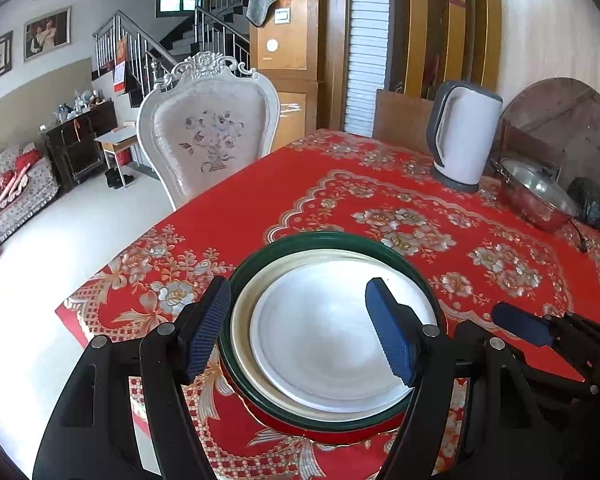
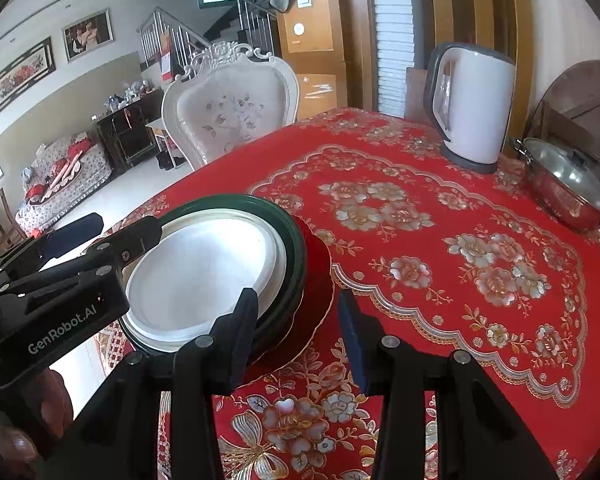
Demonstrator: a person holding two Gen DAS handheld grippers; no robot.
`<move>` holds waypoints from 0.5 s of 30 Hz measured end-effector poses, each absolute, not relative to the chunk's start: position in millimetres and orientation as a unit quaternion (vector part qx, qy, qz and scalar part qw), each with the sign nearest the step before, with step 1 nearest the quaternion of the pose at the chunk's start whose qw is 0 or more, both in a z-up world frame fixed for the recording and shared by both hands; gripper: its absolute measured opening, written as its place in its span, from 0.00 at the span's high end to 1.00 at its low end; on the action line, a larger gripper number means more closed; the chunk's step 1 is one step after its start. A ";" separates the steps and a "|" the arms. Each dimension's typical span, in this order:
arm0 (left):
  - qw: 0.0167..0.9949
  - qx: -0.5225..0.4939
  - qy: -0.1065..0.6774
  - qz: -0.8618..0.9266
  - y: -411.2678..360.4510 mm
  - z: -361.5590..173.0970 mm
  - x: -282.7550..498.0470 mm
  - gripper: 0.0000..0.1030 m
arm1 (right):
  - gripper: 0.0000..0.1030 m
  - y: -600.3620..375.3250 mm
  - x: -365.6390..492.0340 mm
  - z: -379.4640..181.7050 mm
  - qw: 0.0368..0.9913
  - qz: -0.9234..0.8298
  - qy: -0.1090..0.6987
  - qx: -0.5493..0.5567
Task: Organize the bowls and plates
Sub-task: 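Open both grippers and hold them above the stacked dishes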
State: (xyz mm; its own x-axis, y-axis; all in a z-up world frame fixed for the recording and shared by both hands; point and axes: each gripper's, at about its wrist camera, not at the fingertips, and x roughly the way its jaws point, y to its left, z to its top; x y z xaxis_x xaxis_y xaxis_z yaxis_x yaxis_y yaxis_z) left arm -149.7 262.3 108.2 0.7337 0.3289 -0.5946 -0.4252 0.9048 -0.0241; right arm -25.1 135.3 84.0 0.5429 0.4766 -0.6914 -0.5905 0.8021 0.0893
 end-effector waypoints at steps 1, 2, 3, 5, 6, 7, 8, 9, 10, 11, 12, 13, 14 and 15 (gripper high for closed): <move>0.928 -0.080 0.304 0.201 261.9 108.1 -149.4 0.31 | 0.60 135.2 -25.4 83.8 0.876 0.303 0.368 -0.078; 0.928 -0.078 0.305 0.202 261.4 108.1 -149.1 0.31 | 0.60 135.1 -25.5 83.9 0.876 0.303 0.368 -0.078; 0.927 -0.074 0.305 0.205 260.8 108.3 -148.8 0.31 | 0.60 135.2 -25.8 84.0 0.876 0.303 0.369 -0.078; 0.926 -0.059 0.305 0.215 256.9 108.9 -148.4 0.31 | 0.60 135.3 -26.1 84.2 0.876 0.302 0.369 -0.078; 0.926 -0.056 0.305 0.216 256.2 108.9 -148.1 0.31 | 0.60 135.4 -26.4 84.2 0.875 0.302 0.369 -0.078; 0.927 -0.057 0.305 0.212 255.7 108.6 -148.2 0.31 | 0.60 135.2 -25.8 83.9 0.875 0.303 0.370 -0.078; 0.927 -0.062 0.306 0.206 256.3 108.4 -148.2 0.31 | 0.60 135.3 -25.9 83.8 0.874 0.303 0.371 -0.078; 0.928 -0.065 0.307 0.202 257.1 107.8 -148.2 0.31 | 0.60 135.4 -25.9 83.6 0.874 0.303 0.371 -0.078; 0.928 -0.066 0.308 0.199 257.2 107.6 -147.8 0.31 | 0.60 135.4 -25.8 83.1 0.874 0.304 0.372 -0.078; 0.928 -0.065 0.308 0.199 257.1 107.3 -147.3 0.31 | 0.60 135.4 -25.7 82.7 0.873 0.304 0.373 -0.077; 0.928 -0.063 0.308 0.199 256.6 107.3 -147.0 0.31 | 0.60 135.3 -25.6 82.2 0.872 0.304 0.375 -0.077; 0.929 -0.061 0.307 0.198 255.9 107.3 -147.1 0.31 | 0.60 134.9 -25.5 82.0 0.872 0.303 0.376 -0.076; 0.930 -0.060 0.306 0.196 255.5 107.7 -147.2 0.31 | 0.60 135.2 -25.7 81.9 0.872 0.303 0.376 -0.076; 0.930 -0.062 0.305 0.193 255.4 107.8 -147.3 0.31 | 0.59 134.9 -25.9 81.9 0.872 0.303 0.377 -0.076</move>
